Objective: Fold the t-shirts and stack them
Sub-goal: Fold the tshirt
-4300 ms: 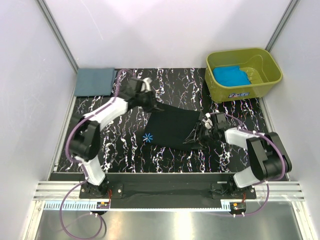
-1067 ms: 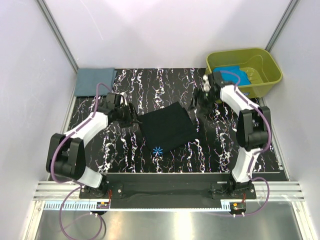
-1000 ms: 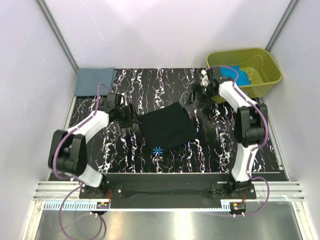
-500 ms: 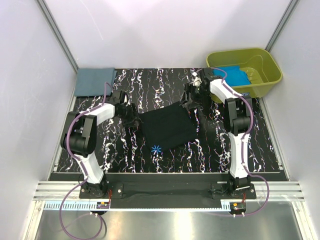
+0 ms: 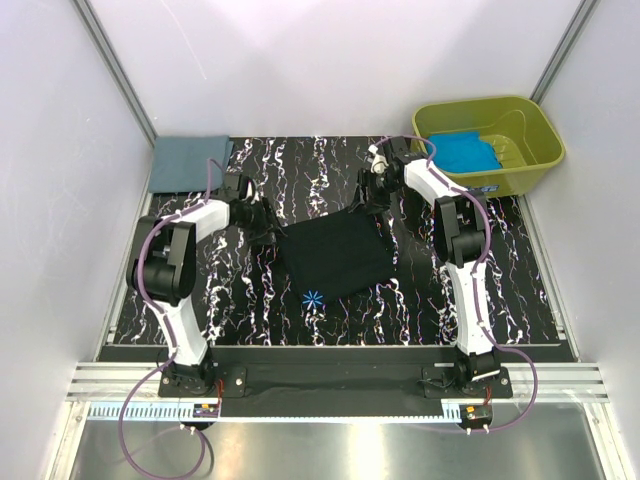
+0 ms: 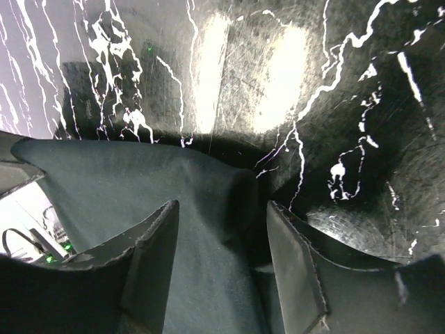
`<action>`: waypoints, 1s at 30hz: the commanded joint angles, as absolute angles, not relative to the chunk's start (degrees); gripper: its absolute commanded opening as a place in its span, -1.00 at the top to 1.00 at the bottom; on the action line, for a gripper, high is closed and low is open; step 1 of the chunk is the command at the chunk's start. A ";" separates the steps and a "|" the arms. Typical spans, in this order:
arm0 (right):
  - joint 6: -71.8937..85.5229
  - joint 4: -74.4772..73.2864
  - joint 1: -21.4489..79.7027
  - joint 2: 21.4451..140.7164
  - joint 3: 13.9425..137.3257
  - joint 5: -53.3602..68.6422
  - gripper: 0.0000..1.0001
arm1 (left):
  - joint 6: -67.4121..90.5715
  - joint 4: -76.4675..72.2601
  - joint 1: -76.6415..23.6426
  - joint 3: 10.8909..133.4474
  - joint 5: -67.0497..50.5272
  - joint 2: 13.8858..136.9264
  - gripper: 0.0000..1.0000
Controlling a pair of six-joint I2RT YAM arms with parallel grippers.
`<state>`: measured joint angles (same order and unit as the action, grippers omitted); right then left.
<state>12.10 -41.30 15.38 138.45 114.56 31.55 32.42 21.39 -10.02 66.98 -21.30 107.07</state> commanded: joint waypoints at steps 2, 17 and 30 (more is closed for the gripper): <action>10.99 -40.43 15.21 139.13 116.46 31.11 -0.16 | 34.27 17.84 -9.58 70.40 -25.22 109.60 -0.08; 15.55 -43.59 15.21 126.75 111.11 24.17 1.00 | 36.47 17.67 -9.93 70.23 -26.19 102.40 0.88; 17.49 -46.14 13.36 127.79 106.61 16.44 0.93 | 34.37 20.64 -10.72 76.18 -25.23 109.94 0.52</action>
<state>16.80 -45.04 14.92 126.13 106.85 20.73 36.64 19.46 -10.79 71.33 -25.56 107.04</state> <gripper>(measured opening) 0.022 0.214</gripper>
